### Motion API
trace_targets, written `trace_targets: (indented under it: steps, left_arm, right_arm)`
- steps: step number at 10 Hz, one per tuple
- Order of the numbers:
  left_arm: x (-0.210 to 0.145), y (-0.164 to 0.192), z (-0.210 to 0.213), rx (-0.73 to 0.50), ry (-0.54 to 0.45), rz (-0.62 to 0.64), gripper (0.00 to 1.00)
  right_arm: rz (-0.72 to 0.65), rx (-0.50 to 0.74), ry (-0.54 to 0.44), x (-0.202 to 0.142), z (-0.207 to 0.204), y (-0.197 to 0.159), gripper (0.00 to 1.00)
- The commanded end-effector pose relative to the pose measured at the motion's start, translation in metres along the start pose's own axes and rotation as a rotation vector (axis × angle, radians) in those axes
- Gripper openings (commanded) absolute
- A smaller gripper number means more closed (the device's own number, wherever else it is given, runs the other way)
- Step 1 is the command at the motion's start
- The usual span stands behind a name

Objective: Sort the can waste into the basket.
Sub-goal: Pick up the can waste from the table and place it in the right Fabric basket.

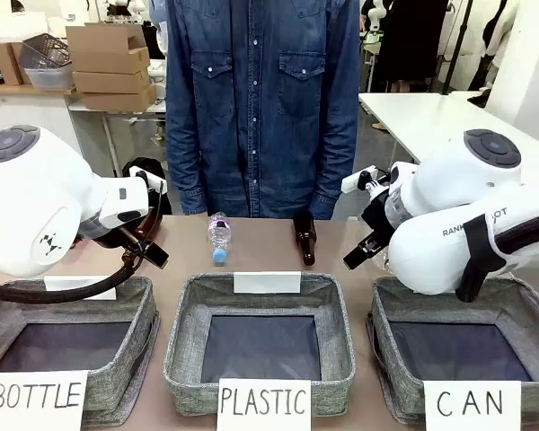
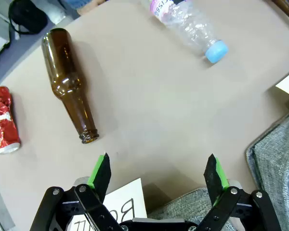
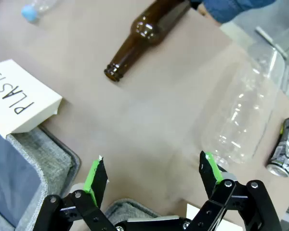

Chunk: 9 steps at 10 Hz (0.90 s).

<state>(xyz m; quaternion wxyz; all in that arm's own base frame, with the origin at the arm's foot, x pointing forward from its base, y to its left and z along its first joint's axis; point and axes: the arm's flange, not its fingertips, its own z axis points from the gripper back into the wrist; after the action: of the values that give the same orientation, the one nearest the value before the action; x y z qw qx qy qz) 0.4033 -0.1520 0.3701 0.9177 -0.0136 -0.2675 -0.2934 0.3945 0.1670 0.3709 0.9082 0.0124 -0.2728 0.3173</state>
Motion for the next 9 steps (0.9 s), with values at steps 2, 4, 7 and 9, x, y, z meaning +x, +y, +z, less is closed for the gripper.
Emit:
trace_targets:
  steps: [2, 4, 7, 9]
  left_arm:
    - [0.0, 0.0, 0.0, 0.0, 0.0, 0.0, 1.0]
    - [0.0, 0.0, 0.0, 0.0, 0.0, 0.0, 1.0]
    - [0.0, 0.0, 0.0, 0.0, 0.0, 0.0, 1.0]
    - [0.0, 0.0, 0.0, 0.0, 0.0, 0.0, 1.0]
  right_arm:
    - [0.0, 0.0, 0.0, 0.0, 0.0, 0.0, 1.0]
    - [0.0, 0.0, 0.0, 0.0, 0.0, 0.0, 1.0]
    - [0.0, 0.0, 0.0, 0.0, 0.0, 0.0, 1.0]
    - [0.0, 0.0, 0.0, 0.0, 0.0, 0.0, 1.0]
